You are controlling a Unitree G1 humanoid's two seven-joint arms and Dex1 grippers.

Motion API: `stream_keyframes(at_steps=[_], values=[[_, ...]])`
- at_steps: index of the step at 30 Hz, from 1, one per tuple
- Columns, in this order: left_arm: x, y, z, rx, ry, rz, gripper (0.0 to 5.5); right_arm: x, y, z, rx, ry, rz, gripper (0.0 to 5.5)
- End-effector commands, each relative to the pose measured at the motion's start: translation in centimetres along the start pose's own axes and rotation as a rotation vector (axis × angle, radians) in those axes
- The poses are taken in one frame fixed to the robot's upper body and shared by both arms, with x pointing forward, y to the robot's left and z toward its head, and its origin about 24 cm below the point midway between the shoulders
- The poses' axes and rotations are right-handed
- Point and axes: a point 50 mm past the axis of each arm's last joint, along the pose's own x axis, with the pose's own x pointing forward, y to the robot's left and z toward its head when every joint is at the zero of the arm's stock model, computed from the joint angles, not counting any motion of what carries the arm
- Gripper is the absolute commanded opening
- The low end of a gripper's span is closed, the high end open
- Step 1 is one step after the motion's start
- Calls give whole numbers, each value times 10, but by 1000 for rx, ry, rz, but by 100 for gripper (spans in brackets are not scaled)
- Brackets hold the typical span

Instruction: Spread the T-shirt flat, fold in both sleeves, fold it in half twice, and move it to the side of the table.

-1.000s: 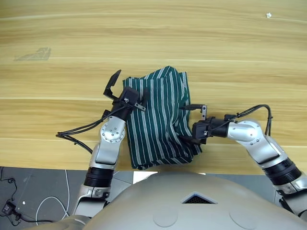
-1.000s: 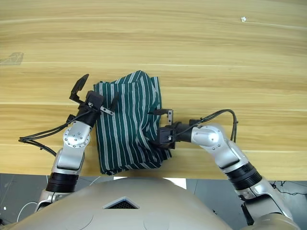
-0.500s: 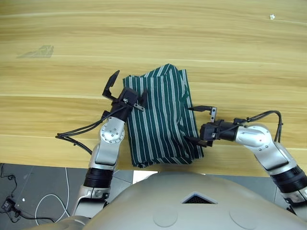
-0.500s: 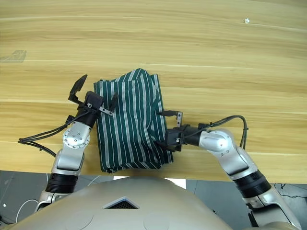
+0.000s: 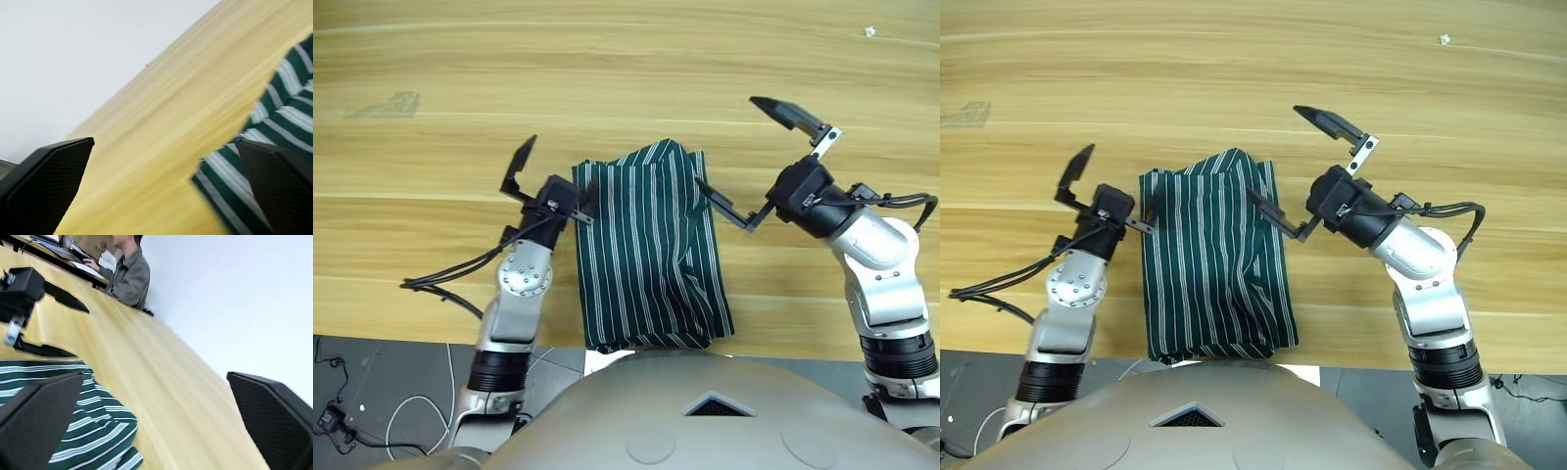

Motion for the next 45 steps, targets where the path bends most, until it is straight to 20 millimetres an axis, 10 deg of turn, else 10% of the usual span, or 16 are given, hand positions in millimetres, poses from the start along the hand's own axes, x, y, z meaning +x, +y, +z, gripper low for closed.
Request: stream_keyframes(at_steps=[1,5,12,37,45], values=[[-42,24,3,326,-75,-55,536,-27,-6,-17,-250,56,72,540],[-111,11,-15,762,-107,-362,536,-64,-5,-37,-711,12,373,540],[-173,-27,-20,792,-245,-772,536,-113,13,-57,-777,-19,675,540],[-161,-48,-1,726,-391,-1013,536,-107,73,-50,-494,-194,867,540],[-163,-54,2,708,-419,-1049,402,-101,78,-47,-440,-180,897,540]])
